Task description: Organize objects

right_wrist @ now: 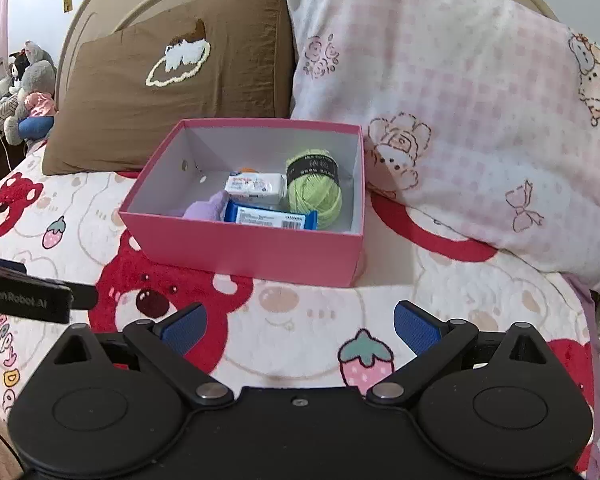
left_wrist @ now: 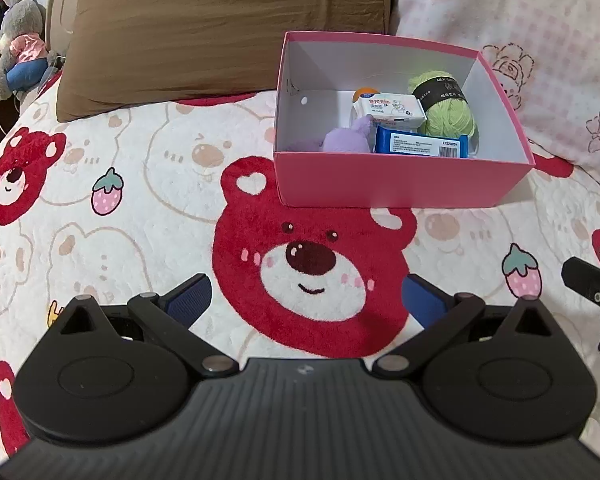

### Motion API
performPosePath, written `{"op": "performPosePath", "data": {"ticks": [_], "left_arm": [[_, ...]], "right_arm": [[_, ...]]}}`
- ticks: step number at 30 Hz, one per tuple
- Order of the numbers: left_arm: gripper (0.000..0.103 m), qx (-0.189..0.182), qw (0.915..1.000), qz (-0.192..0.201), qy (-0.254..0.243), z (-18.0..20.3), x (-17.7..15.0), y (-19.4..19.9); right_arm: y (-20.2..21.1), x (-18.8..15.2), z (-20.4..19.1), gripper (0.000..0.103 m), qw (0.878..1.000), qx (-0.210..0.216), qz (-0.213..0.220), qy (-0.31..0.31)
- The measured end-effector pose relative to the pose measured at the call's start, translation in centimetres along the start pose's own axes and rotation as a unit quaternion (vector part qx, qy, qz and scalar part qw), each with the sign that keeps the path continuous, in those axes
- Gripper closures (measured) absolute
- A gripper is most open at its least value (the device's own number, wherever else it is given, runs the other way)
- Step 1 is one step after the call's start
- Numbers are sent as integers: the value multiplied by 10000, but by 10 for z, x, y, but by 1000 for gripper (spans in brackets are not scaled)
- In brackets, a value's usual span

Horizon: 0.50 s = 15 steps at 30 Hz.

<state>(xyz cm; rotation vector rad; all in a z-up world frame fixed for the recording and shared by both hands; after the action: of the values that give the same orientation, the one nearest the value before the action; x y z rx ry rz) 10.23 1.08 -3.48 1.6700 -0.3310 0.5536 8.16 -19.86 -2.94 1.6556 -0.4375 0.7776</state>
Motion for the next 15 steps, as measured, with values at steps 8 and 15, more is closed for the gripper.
{"op": "performPosePath", "data": {"ticks": [8,15], "left_arm": [[0,-38,10000,-19,-46,2,-2,2],[0,-37,10000,-26,-44,2,-2,2]], "right_arm": [[3,0,2,2,10000,12,53,-48],[5,-1,-1,2,10000,23,59,-28]]}}
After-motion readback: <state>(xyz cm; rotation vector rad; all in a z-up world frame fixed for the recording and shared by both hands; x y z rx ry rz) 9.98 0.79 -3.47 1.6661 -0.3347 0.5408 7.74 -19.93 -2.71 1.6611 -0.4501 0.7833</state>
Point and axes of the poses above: each gripper's, at about its wrist camera, not at the fingertips, and y roughly against the way its jaws point, z to its right, x to its top, the point moved 6 cm from there along -y, roughly the way its jaws point, and after that the axes turned 8 degrees about x, right-handed, at the moved point
